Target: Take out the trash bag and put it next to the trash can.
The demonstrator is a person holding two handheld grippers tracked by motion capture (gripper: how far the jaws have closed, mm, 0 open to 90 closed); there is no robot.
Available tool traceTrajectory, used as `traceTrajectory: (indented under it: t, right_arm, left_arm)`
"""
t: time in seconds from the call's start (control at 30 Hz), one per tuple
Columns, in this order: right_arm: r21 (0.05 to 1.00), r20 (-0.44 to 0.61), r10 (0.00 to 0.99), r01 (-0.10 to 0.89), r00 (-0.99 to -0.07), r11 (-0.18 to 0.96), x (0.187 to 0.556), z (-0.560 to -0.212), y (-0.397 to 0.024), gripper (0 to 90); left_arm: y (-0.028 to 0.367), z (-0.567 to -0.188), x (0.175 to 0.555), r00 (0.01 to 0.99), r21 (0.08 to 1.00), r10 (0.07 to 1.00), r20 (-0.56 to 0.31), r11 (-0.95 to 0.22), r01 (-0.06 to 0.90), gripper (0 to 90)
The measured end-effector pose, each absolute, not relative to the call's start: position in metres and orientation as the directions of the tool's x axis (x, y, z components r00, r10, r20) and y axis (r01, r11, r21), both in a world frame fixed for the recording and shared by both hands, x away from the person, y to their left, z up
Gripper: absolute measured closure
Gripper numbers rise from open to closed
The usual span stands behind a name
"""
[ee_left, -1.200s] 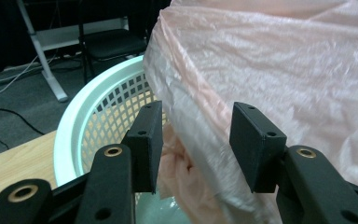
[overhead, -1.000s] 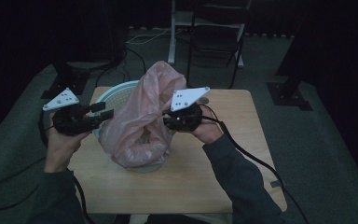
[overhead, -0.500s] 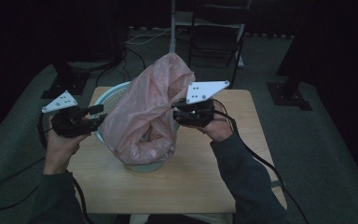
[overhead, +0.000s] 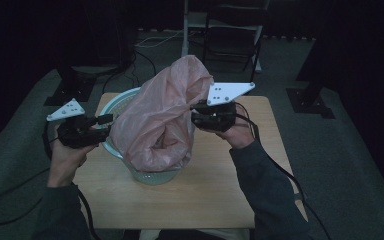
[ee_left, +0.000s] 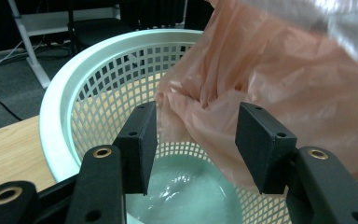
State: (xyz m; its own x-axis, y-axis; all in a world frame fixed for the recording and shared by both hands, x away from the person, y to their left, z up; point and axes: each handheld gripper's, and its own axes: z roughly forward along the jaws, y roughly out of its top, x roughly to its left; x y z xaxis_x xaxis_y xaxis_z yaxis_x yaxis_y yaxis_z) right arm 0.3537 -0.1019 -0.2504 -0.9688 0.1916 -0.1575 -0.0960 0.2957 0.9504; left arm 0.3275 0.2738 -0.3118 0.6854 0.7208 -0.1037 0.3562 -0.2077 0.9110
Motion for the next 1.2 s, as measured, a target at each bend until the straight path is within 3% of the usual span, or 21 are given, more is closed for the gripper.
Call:
traceTrajectory:
  t: [1.2]
  right_arm:
    - [0.971, -0.174, 0.268, -0.119, -0.948, 0.207, 0.354, -0.219, -0.148, 87.0]
  left_arm:
    - [0.276, -0.318, 0.332, 0.702, 0.900, 0.695, -0.152, -0.196, 0.389, 43.5]
